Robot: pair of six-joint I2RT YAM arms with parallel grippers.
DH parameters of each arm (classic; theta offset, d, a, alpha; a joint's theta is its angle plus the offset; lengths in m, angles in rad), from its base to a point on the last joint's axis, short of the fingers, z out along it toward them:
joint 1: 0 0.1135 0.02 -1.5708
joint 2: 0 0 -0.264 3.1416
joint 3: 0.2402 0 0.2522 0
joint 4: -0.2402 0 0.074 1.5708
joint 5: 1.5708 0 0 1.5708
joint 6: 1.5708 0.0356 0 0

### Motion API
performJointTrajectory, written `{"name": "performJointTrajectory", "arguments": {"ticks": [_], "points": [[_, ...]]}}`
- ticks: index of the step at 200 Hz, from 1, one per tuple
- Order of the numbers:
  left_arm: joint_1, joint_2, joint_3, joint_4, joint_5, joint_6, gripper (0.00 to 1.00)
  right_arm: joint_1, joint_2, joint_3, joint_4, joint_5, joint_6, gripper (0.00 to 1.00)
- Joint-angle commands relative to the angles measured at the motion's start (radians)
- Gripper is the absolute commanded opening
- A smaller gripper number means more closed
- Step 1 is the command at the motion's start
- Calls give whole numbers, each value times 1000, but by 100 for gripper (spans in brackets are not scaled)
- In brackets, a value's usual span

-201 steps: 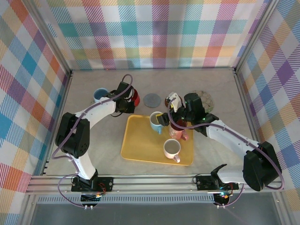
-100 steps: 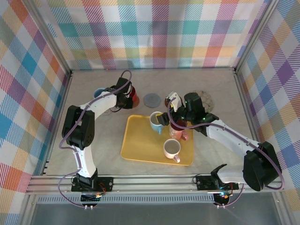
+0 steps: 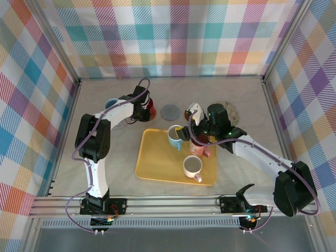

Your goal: Place the cup by the coaster

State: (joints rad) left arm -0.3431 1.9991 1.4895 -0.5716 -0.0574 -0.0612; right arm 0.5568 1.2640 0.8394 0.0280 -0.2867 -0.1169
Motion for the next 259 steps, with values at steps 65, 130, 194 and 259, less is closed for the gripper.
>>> {"name": "performJointTrajectory", "arguments": {"ticks": [65, 130, 194, 259], "points": [[16, 14, 40, -5, -32, 17, 4, 5, -9, -1, 8, -11, -13, 99], [17, 13, 55, -45, 3, 19, 9, 6, -12, -2, 4, -17, -11, 99], [16, -4, 34, -52, 5, 27, 9, 6, -14, -8, 6, -22, -6, 99], [16, -16, 22, -63, 2, 38, 12, 6, -14, -12, 12, -23, -1, 99]]}}
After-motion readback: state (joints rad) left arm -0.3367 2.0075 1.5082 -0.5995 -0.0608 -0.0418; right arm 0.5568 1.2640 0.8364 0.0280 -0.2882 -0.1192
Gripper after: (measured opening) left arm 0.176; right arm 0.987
